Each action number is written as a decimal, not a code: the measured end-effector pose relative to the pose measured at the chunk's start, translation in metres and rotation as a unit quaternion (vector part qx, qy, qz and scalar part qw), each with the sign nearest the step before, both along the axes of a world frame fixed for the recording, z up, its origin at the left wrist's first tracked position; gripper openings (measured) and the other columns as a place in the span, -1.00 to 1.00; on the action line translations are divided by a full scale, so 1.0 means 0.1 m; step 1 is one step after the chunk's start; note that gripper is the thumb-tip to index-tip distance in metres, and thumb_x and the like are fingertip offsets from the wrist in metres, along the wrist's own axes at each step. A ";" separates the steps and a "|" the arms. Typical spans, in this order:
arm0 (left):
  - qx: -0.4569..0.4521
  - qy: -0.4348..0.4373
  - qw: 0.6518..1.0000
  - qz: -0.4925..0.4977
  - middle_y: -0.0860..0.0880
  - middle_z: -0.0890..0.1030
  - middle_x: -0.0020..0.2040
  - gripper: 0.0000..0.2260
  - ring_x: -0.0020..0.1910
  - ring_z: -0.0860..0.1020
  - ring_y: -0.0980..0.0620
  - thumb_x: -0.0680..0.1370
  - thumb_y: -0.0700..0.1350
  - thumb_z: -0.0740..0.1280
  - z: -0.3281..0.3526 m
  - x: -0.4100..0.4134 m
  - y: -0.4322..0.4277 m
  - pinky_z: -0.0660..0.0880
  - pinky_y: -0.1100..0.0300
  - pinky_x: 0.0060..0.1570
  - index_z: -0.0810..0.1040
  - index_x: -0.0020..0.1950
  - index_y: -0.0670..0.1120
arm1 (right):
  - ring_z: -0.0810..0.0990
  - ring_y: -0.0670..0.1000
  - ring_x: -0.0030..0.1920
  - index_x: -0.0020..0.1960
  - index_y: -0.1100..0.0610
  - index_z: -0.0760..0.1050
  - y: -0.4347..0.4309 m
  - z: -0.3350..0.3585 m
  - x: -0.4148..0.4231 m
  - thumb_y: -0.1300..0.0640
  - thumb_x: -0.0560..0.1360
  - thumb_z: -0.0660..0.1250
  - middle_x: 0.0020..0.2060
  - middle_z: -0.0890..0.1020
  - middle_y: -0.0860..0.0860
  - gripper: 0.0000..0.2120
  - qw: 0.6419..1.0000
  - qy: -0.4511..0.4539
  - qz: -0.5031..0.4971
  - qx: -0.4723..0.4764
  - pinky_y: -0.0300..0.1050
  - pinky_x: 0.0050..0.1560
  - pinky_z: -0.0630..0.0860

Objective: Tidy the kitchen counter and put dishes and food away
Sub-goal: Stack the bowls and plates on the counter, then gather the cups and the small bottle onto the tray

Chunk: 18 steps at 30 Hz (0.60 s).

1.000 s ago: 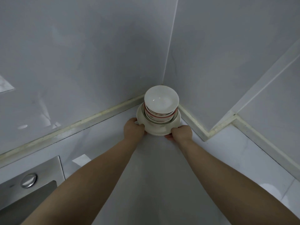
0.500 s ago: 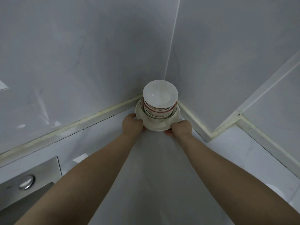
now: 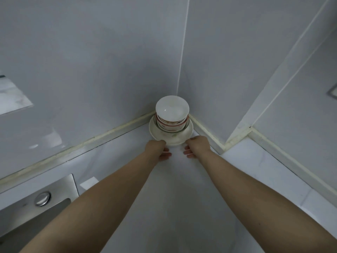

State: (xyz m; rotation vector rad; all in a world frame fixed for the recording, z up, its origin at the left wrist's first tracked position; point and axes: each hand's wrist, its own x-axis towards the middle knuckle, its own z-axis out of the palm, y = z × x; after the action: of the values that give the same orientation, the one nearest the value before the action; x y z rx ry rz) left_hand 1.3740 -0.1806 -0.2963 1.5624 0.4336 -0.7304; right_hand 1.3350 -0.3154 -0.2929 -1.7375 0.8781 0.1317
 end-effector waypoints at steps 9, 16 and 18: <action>0.157 -0.304 0.912 -0.227 -0.09 0.58 0.02 -0.74 -0.06 0.57 -0.04 0.55 -0.21 0.21 0.74 -0.62 0.05 0.46 0.20 -0.09 0.53 0.22 -0.13 | 0.67 0.20 -0.15 -0.06 0.20 0.51 0.04 0.73 -0.72 0.19 0.49 0.21 -0.18 0.66 0.18 -0.86 0.983 -0.073 0.034 -0.165 0.13 -0.06 0.61; 0.239 -0.606 0.696 -0.303 -0.21 0.47 0.31 -0.59 0.32 0.40 -0.20 0.48 -0.23 0.28 1.08 -1.39 0.09 0.32 -0.02 0.34 0.45 0.33 -0.21 | 0.54 0.11 0.11 0.25 0.20 0.47 0.01 1.16 -1.62 0.20 0.53 0.19 0.17 0.54 0.10 -0.69 0.930 -0.112 0.063 -0.345 -0.08 0.10 0.45; 0.242 -0.641 0.662 -0.303 -0.26 0.49 0.27 -0.56 0.26 0.46 -0.26 0.42 -0.18 0.26 1.10 -1.52 0.06 0.43 -0.12 0.24 0.48 0.30 -0.22 | 0.54 0.11 0.09 0.28 0.19 0.44 0.01 1.21 -1.80 0.19 0.54 0.18 0.24 0.49 0.09 -0.68 0.914 -0.115 0.073 -0.382 -0.07 0.09 0.46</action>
State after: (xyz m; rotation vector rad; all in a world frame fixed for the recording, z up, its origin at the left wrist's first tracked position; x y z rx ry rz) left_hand 1.2217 -0.1744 -0.1863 2.3266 -1.0965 0.2184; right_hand 1.1552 -0.3146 -0.1719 -2.4841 0.6578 -0.3635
